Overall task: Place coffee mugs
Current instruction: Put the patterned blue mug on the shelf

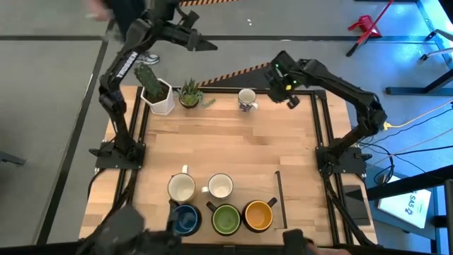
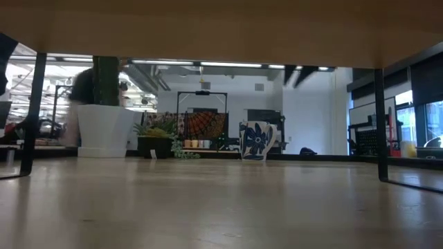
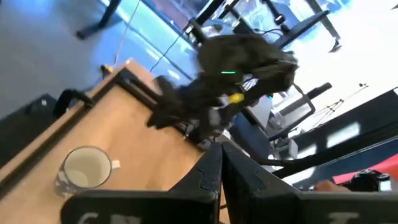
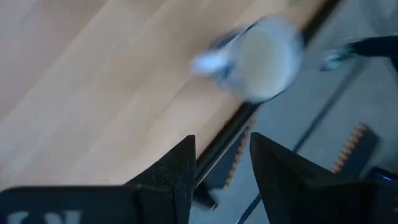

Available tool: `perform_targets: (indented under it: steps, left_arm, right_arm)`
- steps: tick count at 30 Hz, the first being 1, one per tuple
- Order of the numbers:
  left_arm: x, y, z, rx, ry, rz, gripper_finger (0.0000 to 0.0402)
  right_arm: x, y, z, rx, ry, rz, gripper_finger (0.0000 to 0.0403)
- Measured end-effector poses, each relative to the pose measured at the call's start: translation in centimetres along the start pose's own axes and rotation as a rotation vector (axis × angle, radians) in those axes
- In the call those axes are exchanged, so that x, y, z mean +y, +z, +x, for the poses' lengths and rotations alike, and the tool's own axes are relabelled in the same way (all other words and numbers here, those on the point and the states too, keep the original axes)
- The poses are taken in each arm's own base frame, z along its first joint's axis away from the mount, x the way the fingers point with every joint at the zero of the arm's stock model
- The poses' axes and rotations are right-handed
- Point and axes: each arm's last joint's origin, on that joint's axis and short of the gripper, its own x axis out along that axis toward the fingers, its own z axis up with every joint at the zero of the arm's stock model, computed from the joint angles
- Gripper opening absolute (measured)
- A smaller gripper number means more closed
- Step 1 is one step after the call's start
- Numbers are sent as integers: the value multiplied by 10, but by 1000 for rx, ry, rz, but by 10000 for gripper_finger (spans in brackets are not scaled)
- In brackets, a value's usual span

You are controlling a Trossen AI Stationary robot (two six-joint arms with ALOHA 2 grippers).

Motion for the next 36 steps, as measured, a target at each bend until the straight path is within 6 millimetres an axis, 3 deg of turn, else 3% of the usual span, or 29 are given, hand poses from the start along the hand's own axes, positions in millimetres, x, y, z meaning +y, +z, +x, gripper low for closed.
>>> perform_targets:
  steps: [3,7,14,21,28,32,36]
  left_arm:
    - [-18,-1,-13,-27,8,46,0]
    - [-37,-4,-28,-62,15,113,0]
    - [-59,-7,-47,-124,70,183,0]
    - [-65,-8,-52,-139,86,237,0]
    - [-63,-7,-52,-166,164,271,0]
    - [-62,-7,-52,-178,196,268,0]
    - [-62,-7,-52,-183,210,268,0]
  right_arm:
    - [5,-25,9,46,120,-62,140]
    - [4,-53,27,63,134,-100,140]
    - [5,-71,61,34,200,-394,140]
    - [0,-99,66,151,192,-461,140]
    - [-32,-114,26,132,-32,-61,140]
    - [-53,-111,-5,-99,-190,250,140]
    - [-57,-109,-4,-185,-130,605,140]
